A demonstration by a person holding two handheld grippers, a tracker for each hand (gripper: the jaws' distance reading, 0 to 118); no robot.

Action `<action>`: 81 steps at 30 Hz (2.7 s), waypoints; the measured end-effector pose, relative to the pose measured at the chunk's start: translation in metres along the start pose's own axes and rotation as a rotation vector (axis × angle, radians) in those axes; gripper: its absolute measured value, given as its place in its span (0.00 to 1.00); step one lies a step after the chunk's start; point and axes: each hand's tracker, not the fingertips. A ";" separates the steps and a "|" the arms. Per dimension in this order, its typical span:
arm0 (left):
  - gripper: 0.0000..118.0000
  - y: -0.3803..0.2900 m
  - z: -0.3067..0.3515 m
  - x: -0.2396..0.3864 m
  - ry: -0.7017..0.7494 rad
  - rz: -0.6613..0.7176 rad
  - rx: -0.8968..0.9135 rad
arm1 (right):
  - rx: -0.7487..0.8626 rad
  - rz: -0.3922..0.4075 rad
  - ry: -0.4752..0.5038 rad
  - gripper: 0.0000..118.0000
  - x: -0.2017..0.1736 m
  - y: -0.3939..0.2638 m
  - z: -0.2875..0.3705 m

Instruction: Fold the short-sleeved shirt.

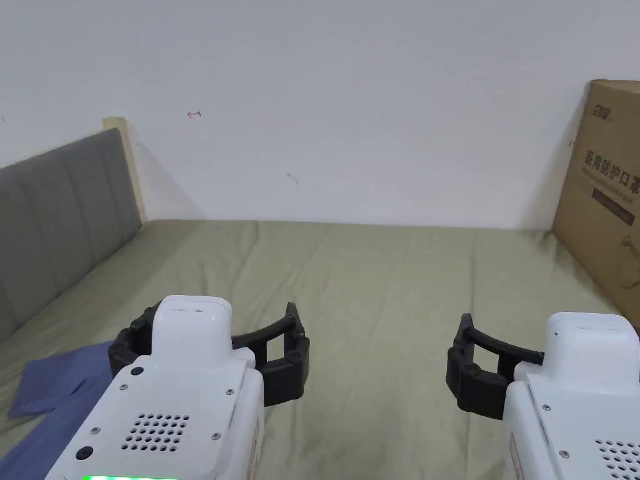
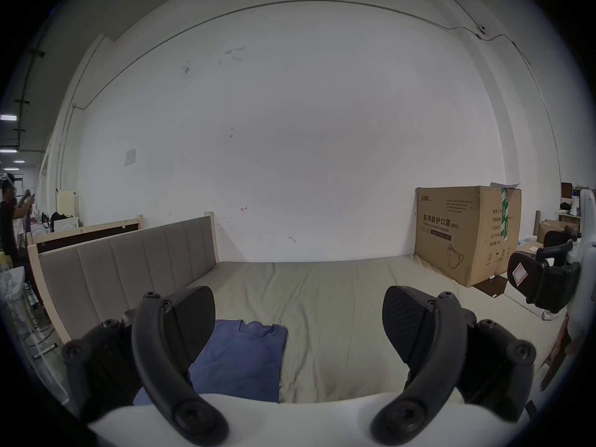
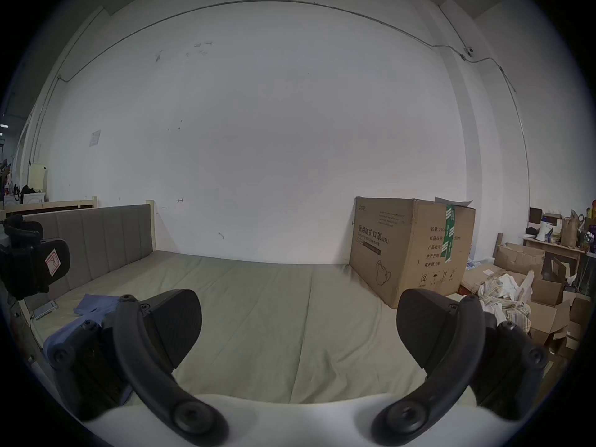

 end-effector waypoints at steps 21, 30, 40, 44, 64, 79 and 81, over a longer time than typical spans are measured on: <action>0.92 -0.003 -0.002 0.001 -0.008 0.029 -0.011 | -0.008 -0.013 -0.012 1.00 0.002 -0.005 -0.002; 0.93 -0.052 -0.014 -0.055 -0.010 1.083 -0.040 | 0.271 0.728 0.005 1.00 -0.053 -0.005 0.013; 0.93 -0.055 -0.021 -0.049 0.048 0.858 -0.076 | 0.061 0.686 0.179 1.00 -0.064 -0.019 -0.001; 0.93 -0.010 -0.015 -0.011 0.045 0.253 0.002 | -0.110 -0.118 0.187 1.00 -0.016 0.010 -0.012; 0.03 0.004 0.002 0.006 -0.044 0.064 0.022 | 0.089 0.023 0.069 0.09 -0.021 0.001 0.014; 0.00 0.007 0.003 -0.006 -0.070 0.050 0.014 | 0.037 0.012 0.134 0.00 -0.042 0.003 0.004; 0.00 0.010 0.009 -0.023 -0.032 0.063 0.016 | 0.044 0.021 0.181 0.00 -0.056 0.007 0.003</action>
